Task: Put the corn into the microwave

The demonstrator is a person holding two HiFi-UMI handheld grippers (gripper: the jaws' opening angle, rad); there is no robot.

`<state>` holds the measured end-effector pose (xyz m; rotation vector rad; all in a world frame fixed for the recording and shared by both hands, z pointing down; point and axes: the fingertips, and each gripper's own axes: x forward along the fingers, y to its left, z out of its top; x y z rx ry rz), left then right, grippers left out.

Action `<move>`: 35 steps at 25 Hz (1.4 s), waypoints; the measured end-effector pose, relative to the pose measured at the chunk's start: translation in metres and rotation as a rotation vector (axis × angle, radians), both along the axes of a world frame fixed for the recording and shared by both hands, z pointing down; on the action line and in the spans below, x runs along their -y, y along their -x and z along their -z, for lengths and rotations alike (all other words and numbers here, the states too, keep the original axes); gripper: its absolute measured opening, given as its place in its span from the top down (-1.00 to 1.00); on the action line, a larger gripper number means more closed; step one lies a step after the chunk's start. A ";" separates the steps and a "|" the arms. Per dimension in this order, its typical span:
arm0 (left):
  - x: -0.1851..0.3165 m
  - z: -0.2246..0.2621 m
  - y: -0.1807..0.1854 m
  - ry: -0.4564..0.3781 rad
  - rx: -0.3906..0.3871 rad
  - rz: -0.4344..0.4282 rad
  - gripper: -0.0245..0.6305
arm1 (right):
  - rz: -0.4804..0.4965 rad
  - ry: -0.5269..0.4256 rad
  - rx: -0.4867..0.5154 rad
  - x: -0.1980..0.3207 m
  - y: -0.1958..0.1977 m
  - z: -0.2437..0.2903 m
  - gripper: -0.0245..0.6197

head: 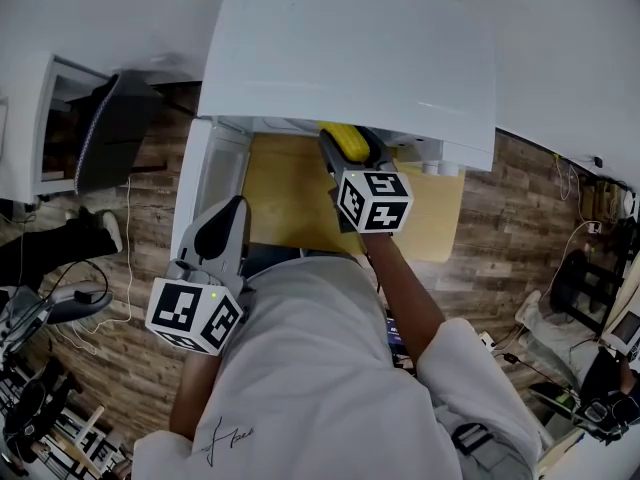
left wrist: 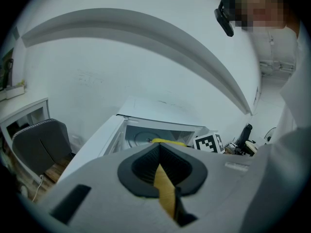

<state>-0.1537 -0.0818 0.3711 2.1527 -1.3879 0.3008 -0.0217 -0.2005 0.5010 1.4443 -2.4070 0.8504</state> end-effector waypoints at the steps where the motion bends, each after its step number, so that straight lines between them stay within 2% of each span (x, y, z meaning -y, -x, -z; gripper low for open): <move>1: 0.000 -0.001 0.000 0.002 0.000 0.000 0.93 | -0.004 0.000 0.000 0.002 0.000 -0.001 0.11; 21: 0.001 -0.006 0.008 0.028 -0.022 0.005 0.93 | -0.066 -0.007 -0.039 0.034 0.004 -0.021 0.11; 35: 0.009 -0.006 0.013 0.045 -0.064 0.017 0.94 | -0.064 -0.023 -0.128 0.049 0.013 -0.033 0.11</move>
